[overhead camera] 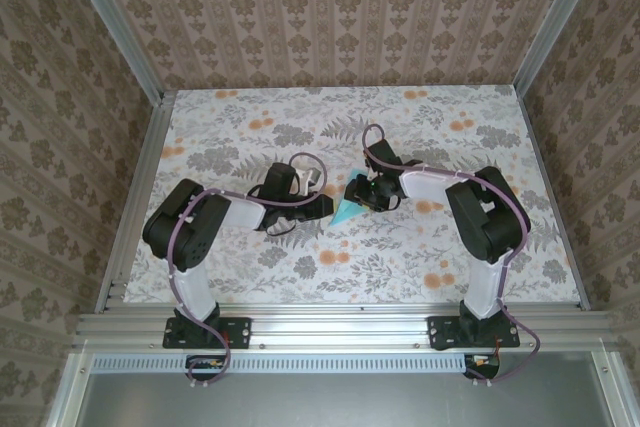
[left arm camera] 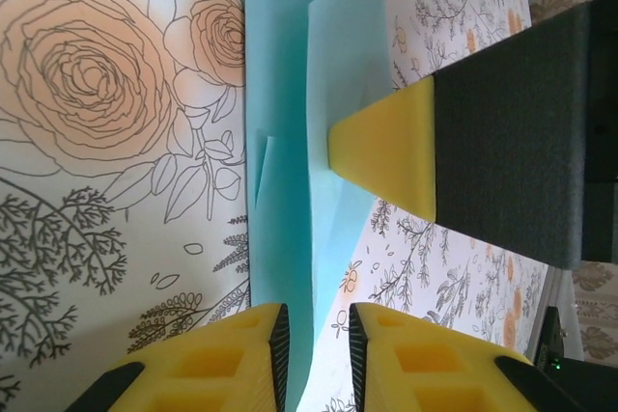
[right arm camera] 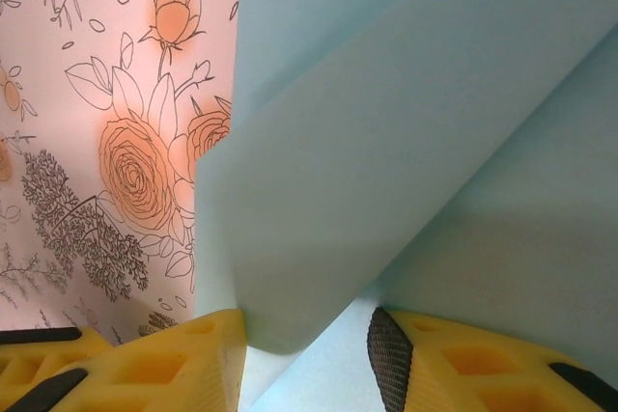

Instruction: Fold a paper plane with a square sheet of paper (pick it up from the middle)

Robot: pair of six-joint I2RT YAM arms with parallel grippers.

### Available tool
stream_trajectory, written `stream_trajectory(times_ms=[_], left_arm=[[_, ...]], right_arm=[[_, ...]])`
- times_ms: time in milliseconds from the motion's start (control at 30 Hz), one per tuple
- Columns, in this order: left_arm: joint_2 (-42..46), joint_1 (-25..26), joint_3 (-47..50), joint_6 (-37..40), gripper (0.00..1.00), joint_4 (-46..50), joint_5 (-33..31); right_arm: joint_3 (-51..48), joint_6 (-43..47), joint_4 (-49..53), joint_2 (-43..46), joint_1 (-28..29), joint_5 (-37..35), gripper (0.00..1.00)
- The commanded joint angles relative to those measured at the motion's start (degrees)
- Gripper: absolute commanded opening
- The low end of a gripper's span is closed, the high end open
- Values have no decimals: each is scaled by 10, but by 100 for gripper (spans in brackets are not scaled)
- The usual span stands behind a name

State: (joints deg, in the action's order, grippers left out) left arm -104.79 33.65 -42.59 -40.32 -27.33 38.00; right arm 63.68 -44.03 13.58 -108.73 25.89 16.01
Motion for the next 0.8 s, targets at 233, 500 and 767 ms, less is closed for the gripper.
stream_trajectory(times_ms=[233, 500, 767], left_arm=[[22, 12, 1, -9, 19, -45, 21], [-3, 23, -29, -1, 15, -23, 28], [-18, 33, -62, 22, 12, 37, 16]], right_arm=[[9, -32, 146, -78, 4, -104, 43], [14, -56, 156, -97, 8, -114, 42], [26, -70, 169, -113, 12, -127, 36]])
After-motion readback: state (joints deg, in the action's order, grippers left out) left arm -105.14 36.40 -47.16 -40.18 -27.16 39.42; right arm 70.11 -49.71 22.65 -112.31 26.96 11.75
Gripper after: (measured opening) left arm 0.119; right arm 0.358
